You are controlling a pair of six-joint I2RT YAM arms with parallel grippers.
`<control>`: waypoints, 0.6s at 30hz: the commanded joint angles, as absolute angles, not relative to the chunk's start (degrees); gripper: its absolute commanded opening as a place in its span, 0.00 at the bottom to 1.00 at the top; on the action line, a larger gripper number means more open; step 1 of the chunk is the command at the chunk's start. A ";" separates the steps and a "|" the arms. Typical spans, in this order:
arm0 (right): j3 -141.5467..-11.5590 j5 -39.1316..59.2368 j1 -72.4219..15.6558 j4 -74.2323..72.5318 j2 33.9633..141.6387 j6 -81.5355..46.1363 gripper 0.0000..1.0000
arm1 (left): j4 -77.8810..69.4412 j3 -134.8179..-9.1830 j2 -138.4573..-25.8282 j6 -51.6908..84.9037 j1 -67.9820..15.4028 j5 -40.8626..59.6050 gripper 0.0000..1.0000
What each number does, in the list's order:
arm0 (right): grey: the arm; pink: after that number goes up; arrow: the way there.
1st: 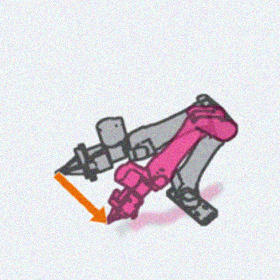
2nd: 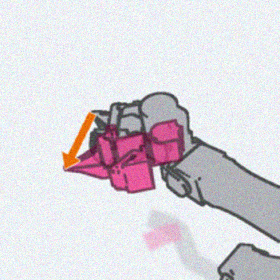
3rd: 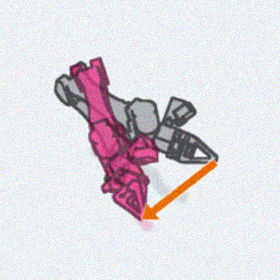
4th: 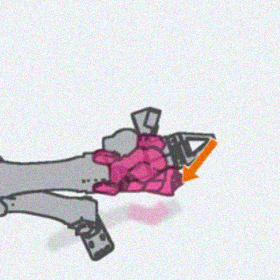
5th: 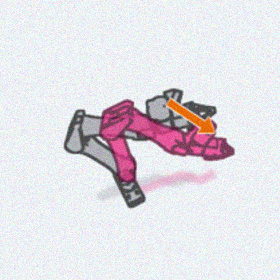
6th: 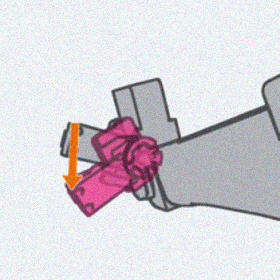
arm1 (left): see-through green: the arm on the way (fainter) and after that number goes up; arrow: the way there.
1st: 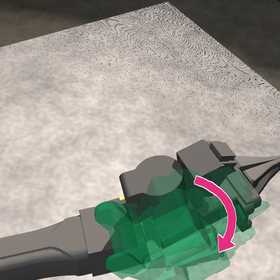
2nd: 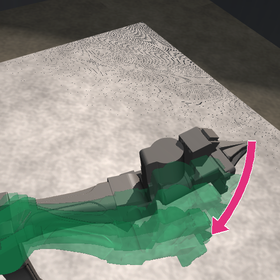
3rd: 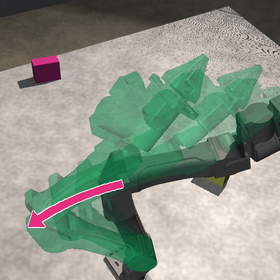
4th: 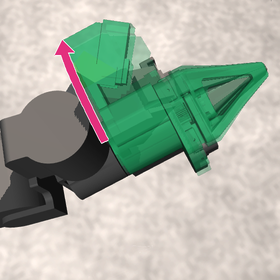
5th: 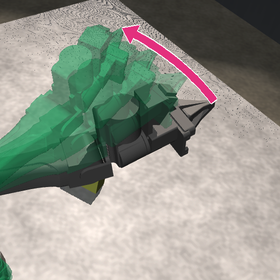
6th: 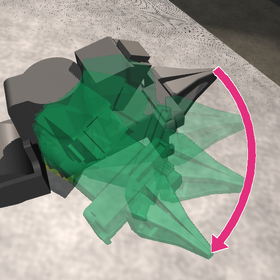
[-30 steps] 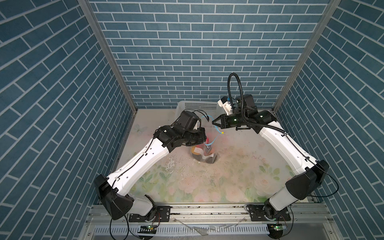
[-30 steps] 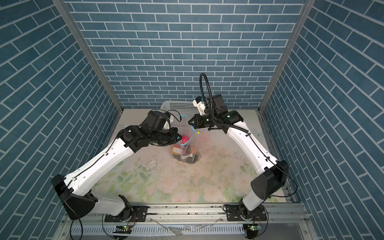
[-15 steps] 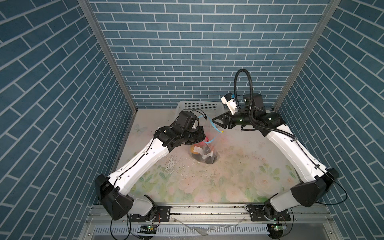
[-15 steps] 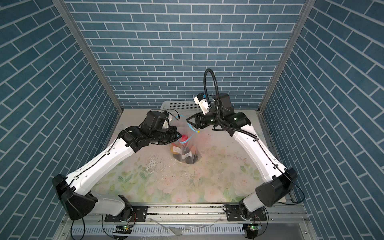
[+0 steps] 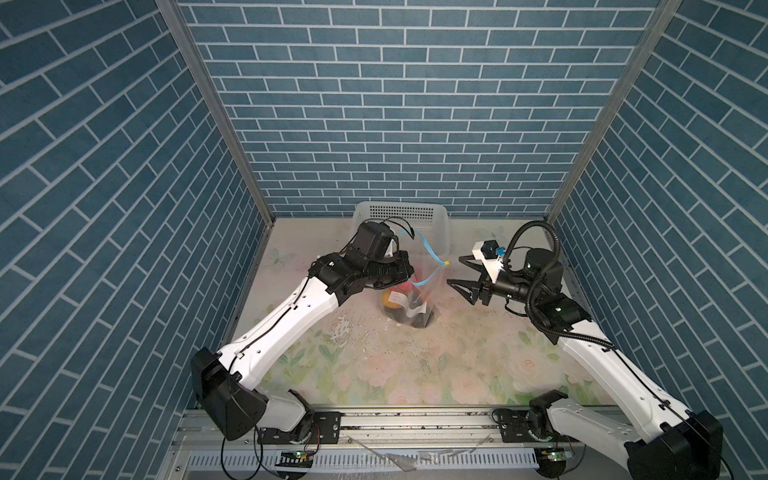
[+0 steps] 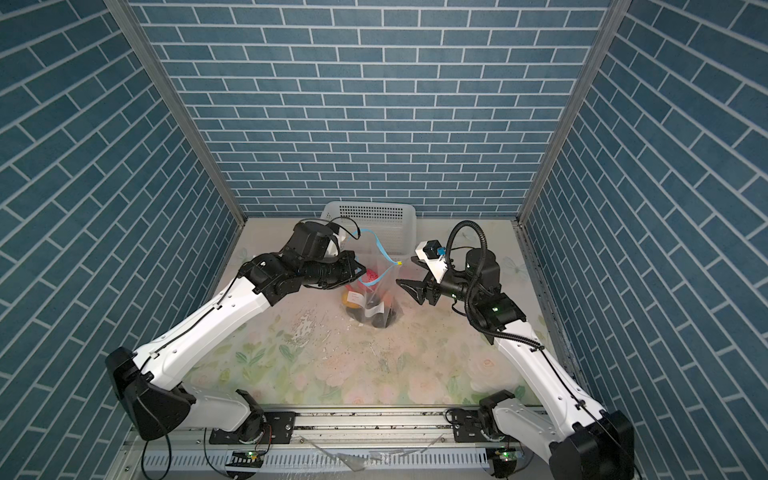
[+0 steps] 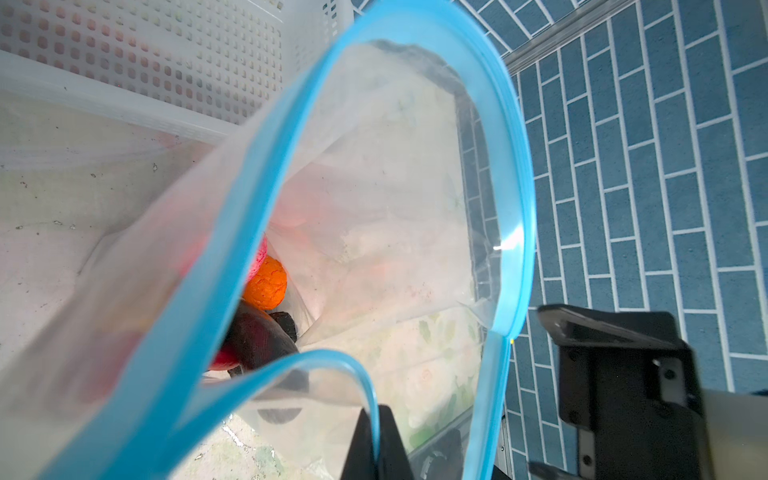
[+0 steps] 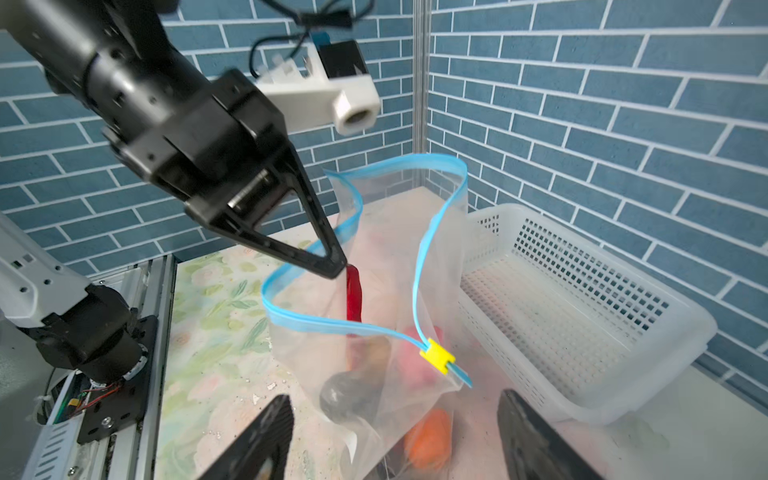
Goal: Place the food in the zip-top bag and seal the zipper
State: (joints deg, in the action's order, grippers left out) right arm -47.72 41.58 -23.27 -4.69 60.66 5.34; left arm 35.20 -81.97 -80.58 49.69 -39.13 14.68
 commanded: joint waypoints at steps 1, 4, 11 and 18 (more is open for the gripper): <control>-45.60 46.10 -21.52 -16.63 62.84 5.47 0.80 | 34.09 -81.42 -79.41 48.96 -38.58 15.59 0.00; -44.56 49.09 -20.41 -22.83 66.42 3.71 0.81 | 33.54 -80.84 -79.53 49.15 -38.58 16.23 0.00; -43.46 57.44 -20.13 -38.56 76.25 0.64 0.79 | 32.52 -79.63 -78.82 49.54 -38.50 16.24 0.00; -43.35 62.59 -20.13 -51.02 82.87 -5.13 0.71 | 32.44 -79.85 -79.19 49.53 -38.50 16.65 0.00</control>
